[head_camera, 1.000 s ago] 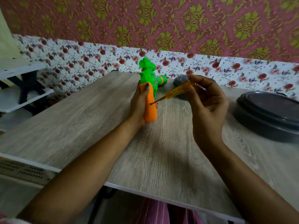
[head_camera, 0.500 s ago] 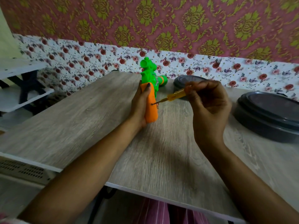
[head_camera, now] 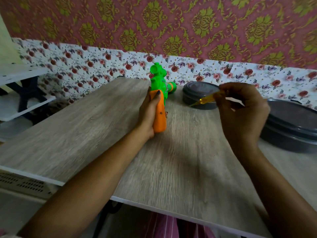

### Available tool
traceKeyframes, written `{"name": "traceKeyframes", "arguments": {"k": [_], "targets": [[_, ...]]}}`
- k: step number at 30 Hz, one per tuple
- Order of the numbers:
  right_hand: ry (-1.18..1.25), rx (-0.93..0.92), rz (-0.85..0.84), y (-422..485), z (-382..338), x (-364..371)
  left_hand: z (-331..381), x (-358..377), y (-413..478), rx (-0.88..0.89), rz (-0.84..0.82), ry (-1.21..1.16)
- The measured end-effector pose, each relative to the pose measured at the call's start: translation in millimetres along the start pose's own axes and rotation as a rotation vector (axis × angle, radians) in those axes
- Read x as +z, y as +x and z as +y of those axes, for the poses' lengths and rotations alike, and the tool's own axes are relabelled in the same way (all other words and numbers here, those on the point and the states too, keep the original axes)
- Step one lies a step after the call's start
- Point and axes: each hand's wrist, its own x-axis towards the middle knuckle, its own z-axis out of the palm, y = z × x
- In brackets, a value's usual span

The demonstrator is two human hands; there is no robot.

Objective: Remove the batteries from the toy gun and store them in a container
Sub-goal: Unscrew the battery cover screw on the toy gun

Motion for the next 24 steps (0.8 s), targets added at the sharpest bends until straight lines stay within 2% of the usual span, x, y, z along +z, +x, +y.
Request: {"name": "traceKeyframes", "arguments": {"k": [4, 7, 10, 12, 14, 16, 18, 20, 24], "targets": [[-0.457, 0.05, -0.304, 1, 13, -10, -2, -1, -1, -0.001, 0.005, 0.038], [-0.619, 0.158, -0.528, -2, 12, -10, -2, 0, -3, 0.017, 0.007, 0.069], [-0.779, 0.354, -0.765, -3, 16, -8, -2, 2, -5, 0.058, -0.01, 0.126], [-0.868, 0.379, -0.874, -6, 16, -7, -2, 5, -8, 0.099, -0.021, 0.165], [-0.778, 0.27, -0.817, -8, 14, -2, -4, 8, -10, 0.144, -0.036, 0.202], [-0.493, 0.205, -0.696, -12, 8, 11, -7, 10, -11, 0.168, -0.044, 0.23], [-0.102, 0.408, -0.618, -19, -1, 30, -10, 11, -10, 0.19, -0.045, 0.251], [0.172, 0.627, -0.553, -27, -5, 45, -12, 10, -9, 0.21, -0.045, 0.267], [0.305, 0.72, -0.504, -39, -6, 52, -15, 9, -7, 0.253, -0.054, 0.295]]}}
